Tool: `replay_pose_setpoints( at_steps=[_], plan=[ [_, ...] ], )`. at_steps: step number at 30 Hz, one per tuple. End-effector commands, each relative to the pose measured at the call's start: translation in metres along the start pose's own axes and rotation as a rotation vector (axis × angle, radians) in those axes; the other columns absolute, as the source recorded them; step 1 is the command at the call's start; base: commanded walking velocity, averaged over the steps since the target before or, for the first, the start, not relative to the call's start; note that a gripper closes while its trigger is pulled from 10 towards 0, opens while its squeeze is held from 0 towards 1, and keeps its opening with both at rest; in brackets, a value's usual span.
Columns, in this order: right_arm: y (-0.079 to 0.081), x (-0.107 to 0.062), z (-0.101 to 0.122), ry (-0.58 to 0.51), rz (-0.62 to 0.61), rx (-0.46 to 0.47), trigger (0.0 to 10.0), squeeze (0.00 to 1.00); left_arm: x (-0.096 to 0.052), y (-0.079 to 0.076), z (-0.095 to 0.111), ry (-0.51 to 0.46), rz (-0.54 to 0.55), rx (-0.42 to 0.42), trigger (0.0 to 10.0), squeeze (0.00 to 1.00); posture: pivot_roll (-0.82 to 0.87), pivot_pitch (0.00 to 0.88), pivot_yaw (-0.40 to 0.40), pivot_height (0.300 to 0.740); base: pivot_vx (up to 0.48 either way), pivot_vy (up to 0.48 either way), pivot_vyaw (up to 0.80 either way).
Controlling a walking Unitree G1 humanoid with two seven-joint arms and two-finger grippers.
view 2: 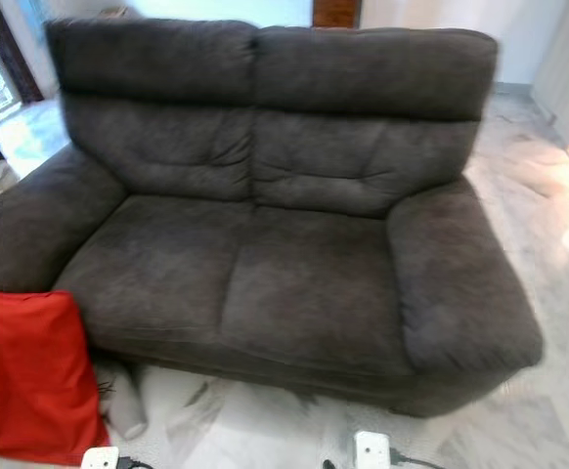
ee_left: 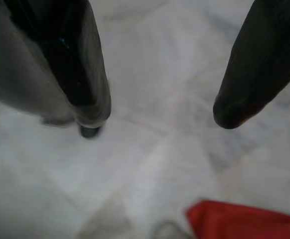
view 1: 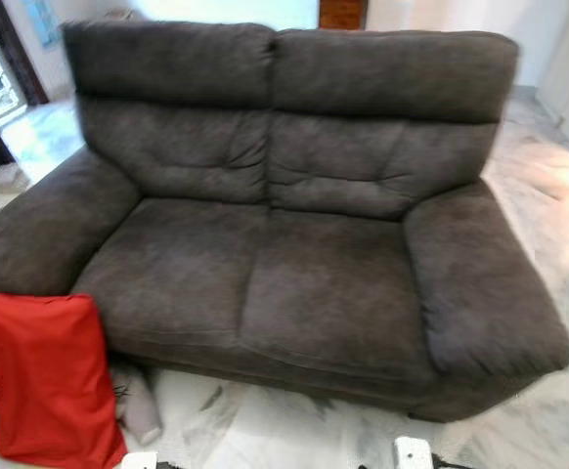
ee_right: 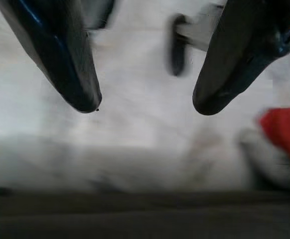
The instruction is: Move the pillow to the sofa from floor
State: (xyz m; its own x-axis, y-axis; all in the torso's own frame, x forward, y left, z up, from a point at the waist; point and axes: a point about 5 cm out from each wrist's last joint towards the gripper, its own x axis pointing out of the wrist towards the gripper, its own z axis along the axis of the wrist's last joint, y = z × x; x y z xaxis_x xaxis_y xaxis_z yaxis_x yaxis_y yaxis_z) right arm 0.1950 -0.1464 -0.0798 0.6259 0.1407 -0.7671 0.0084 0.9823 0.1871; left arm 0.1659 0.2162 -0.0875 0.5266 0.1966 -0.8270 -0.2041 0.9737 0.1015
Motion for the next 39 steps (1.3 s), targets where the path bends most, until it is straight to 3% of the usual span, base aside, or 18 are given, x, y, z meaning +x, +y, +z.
replay_pose_setpoints(
  at_steps=[1, 39],
  plan=[
    [-0.0114, -0.0027, -0.0029, 0.01, -0.031, -0.005, 10.0, 0.0, -0.0004, -0.0044, -0.0031, 0.011, -0.007, -0.004, 10.0, 0.0, 0.07, 0.047, 0.051, 0.74, 0.0, 0.458, 0.0],
    [-0.0062, -0.0017, -0.0031, 0.003, -0.032, 0.023, 10.0, 0.0, 0.0002, -0.0015, -0.0003, 0.008, -0.001, -0.013, 10.0, 0.0, 0.07, 0.081, 0.073, 0.74, 0.0, 0.456, 0.0]
  ],
)
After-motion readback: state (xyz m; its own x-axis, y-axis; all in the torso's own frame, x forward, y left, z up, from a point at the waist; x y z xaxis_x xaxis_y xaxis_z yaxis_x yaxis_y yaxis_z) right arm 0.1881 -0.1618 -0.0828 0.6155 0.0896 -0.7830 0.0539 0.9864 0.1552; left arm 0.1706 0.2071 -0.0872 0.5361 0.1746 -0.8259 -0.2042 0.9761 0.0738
